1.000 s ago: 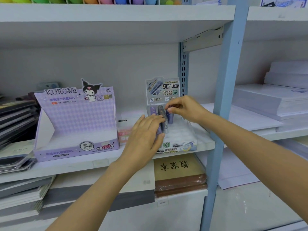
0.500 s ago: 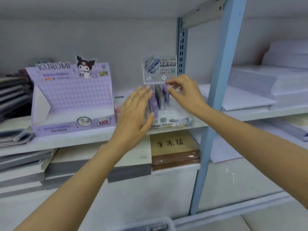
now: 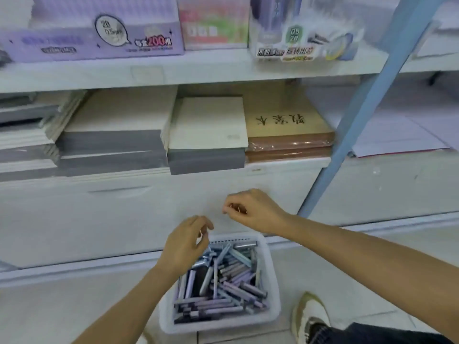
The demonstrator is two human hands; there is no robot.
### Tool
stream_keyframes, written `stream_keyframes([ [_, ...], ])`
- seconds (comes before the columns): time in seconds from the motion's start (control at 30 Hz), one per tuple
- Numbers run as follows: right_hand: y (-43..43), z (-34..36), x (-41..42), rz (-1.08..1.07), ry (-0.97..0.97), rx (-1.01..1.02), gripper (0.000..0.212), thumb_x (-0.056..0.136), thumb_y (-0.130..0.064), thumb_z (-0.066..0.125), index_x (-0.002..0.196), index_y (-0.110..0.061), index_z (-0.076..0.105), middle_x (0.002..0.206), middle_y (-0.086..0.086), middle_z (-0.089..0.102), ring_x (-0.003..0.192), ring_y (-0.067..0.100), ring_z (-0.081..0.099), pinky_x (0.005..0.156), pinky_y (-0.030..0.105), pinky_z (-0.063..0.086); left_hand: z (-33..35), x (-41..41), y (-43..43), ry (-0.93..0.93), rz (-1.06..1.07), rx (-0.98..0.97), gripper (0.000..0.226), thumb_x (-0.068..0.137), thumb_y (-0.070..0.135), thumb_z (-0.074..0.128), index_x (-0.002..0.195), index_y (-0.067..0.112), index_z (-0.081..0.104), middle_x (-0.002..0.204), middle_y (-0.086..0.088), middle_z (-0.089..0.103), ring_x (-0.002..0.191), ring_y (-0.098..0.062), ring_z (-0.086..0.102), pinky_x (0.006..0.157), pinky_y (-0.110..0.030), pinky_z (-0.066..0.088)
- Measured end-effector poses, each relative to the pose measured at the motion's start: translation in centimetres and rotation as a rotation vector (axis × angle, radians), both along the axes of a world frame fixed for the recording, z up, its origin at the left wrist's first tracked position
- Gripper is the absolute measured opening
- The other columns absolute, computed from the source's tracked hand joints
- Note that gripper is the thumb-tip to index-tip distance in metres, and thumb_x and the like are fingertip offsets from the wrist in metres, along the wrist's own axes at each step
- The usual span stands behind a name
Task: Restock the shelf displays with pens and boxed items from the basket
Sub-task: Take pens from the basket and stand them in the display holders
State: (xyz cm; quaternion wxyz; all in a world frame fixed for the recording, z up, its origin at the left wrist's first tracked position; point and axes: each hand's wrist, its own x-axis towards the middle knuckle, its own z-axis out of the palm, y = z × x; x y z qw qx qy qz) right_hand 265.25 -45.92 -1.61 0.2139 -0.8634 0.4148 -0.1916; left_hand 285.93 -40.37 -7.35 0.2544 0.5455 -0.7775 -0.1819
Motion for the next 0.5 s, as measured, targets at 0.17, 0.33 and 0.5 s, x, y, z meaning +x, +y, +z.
stream_keyframes([
  [0.17, -0.3, -11.4, -0.3, -0.18, 0.047, 0.306, 0.016, 0.096, -0.019, 0.057, 0.102, -0.011, 0.069, 0.099, 0.005, 0.07, 0.083, 0.022, 0.064, 0.078, 0.035, 0.052, -7.8, 1.3, 1.4, 0.004, 0.195, 0.298, 0.014, 0.094, 0.011, 0.058, 0.105, 0.016, 0.065, 0.104, -0.003, 0.067, 0.088, -0.017, 0.06, 0.076, -0.025, 0.046],
  [0.33, 0.5, -18.2, 0.8, -0.126, 0.11, 0.346, 0.029, 0.095, -0.007, 0.054, 0.122, -0.016, 0.062, 0.124, 0.001, 0.056, 0.097, 0.019, 0.059, 0.082, 0.024, 0.045, -11.9, 1.3, 0.7, -0.053, 0.219, 0.458, 0.044, 0.092, 0.007, 0.056, 0.135, 0.019, 0.052, 0.135, -0.004, 0.052, 0.122, -0.021, 0.05, 0.102, -0.029, 0.04],
  [0.5, 0.1, -21.4, 1.9, -0.042, 0.336, 0.312, 0.038, 0.094, -0.01, 0.057, 0.131, -0.014, 0.054, 0.129, 0.007, 0.048, 0.117, 0.023, 0.049, 0.088, 0.034, 0.044, -14.3, 1.5, 0.0, -0.191, 0.221, 0.448, 0.047, 0.086, -0.003, 0.055, 0.129, 0.016, 0.05, 0.134, -0.005, 0.045, 0.126, -0.023, 0.041, 0.105, -0.031, 0.036],
])
